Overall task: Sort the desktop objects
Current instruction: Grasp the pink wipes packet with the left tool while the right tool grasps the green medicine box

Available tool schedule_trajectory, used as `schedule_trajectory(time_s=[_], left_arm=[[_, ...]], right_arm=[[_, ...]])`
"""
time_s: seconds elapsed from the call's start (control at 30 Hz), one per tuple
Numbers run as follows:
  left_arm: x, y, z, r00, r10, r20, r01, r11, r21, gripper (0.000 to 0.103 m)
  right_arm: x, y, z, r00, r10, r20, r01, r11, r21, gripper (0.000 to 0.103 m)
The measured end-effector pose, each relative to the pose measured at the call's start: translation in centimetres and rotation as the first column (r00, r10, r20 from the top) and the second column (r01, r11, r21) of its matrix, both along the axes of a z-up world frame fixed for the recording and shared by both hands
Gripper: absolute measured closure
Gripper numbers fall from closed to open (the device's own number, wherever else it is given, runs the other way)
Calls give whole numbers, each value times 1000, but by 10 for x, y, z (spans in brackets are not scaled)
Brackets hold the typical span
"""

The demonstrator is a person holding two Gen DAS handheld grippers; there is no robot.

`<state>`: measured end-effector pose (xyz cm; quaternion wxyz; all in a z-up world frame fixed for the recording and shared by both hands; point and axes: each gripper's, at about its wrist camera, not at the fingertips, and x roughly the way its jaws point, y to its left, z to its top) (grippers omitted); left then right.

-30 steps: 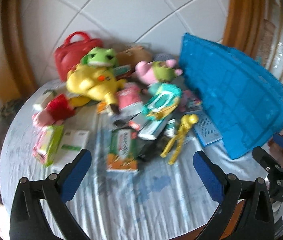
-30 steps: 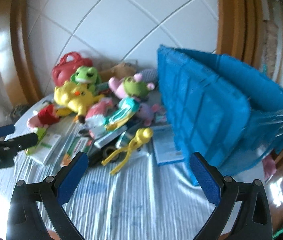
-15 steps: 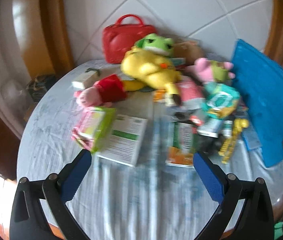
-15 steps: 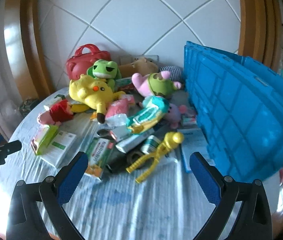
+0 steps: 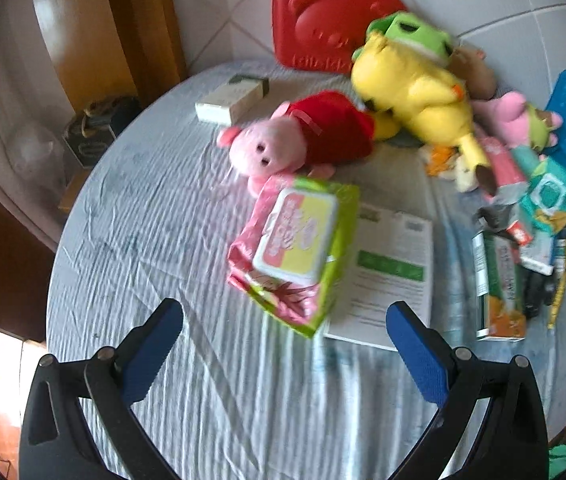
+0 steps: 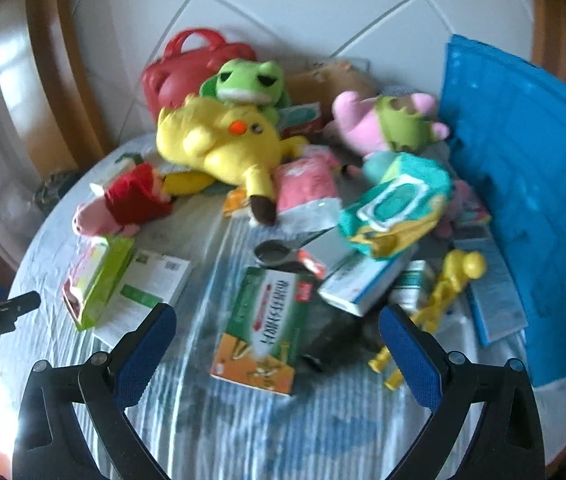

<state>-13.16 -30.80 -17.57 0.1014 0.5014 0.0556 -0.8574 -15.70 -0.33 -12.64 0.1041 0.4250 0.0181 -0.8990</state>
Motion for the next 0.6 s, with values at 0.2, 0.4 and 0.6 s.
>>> schedule_trajectory(time_s=[0.2, 0.4, 0.6], left_arm=[[-17, -6, -23, 999, -7, 42, 5, 999, 32, 0], [-53, -5, -41, 997, -46, 65, 44, 999, 22, 0], [-97, -10, -72, 982, -128, 136, 124, 992, 37, 0]], right_arm=[[-22, -26, -21, 996, 75, 45, -76, 997, 6, 0], [-42, -44, -44, 992, 98, 83, -101, 995, 23, 0], [-60, -53, -65, 990, 71, 124, -73, 997, 19, 0]])
